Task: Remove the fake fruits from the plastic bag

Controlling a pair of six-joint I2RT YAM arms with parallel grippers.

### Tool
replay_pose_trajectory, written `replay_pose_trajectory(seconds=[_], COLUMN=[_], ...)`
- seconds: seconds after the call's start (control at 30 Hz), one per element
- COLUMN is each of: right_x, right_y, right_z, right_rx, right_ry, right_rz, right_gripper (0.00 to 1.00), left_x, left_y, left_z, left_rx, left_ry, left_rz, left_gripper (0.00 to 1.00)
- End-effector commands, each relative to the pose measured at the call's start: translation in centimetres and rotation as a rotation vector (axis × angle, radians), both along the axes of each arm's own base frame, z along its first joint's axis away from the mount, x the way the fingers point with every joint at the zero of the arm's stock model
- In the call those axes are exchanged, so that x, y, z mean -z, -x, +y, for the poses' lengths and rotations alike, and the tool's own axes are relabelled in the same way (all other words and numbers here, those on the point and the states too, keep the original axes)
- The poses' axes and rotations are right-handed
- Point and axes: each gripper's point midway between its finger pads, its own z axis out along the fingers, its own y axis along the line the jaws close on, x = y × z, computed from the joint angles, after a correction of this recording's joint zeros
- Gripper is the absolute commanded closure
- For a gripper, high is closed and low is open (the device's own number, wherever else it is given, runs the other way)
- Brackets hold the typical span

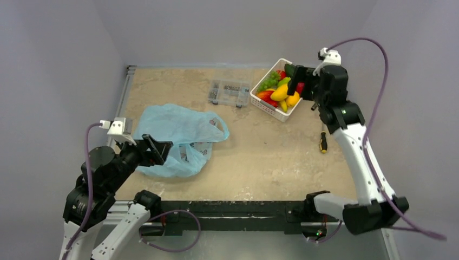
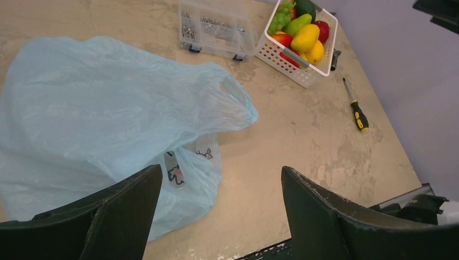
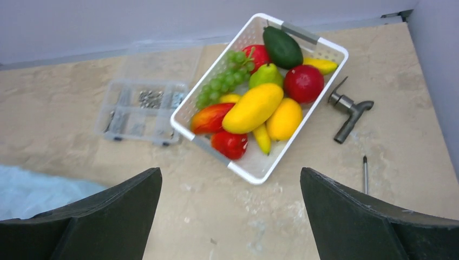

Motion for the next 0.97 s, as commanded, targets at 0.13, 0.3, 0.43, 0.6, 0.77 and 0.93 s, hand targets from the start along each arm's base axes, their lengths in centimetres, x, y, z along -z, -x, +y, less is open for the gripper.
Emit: replay_pose_trajectory(seconds=[0.13,0.3,0.43,0.6,0.77,0.93], right_x=[-2.6,-4.9,-5.6,-5.9,-6.6,-5.9], right_y=[11.2,16.6,19.5,21.1,21.8,21.4], right_z=[-0.2,-2.4,-4.5,-5.7,-5.9,-5.7], right_rx=[-0.072,0.011,0.101,0.166,0.174,0.178], right_ry=[-0.117,-0.156,-0.176,-0.206,-0.223,-0.253], right_rz=[-0.117,-0.246,-0.312,-0.350,-0.383,-0.380], right_gripper=[0.01,0.01,0.01,0.01,0.01,0.01], left_x=[-3.3,-4.6,-5.4,-5.8,-5.7,-5.4], left_y=[1.1,2.7,3.8,4.4,4.6,4.4], left_z=[3.9,5.5,6.7,7.7,7.6,7.4], left_rx=[-0.180,-0.226,-0.260,-0.296,-0.289,-0.286], left_ry=[0.041,0.060,0.055,0.055,0.058,0.063], left_rz=[-0.160,-0.244,-0.290,-0.321,-0.313,-0.298], left_gripper=[0.19,0.19,0.19,0.19,0.19,0.19])
